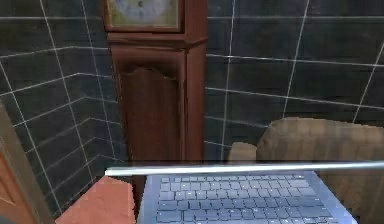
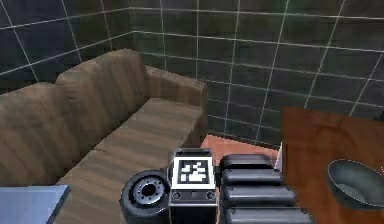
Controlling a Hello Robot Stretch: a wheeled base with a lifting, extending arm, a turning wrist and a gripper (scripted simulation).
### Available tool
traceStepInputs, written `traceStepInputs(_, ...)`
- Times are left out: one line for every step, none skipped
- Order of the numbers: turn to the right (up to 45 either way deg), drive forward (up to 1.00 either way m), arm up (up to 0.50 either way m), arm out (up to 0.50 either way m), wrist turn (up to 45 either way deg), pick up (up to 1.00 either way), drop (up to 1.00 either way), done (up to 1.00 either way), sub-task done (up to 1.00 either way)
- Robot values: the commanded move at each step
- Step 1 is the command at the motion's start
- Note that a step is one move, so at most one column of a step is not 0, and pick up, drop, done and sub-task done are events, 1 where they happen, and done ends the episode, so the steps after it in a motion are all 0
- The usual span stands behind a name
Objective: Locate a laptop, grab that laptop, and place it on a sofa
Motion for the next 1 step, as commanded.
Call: traceStepInputs(45.0,0.00,0.00,0.00,0.0,0.00,0.00,0.00,0.00)
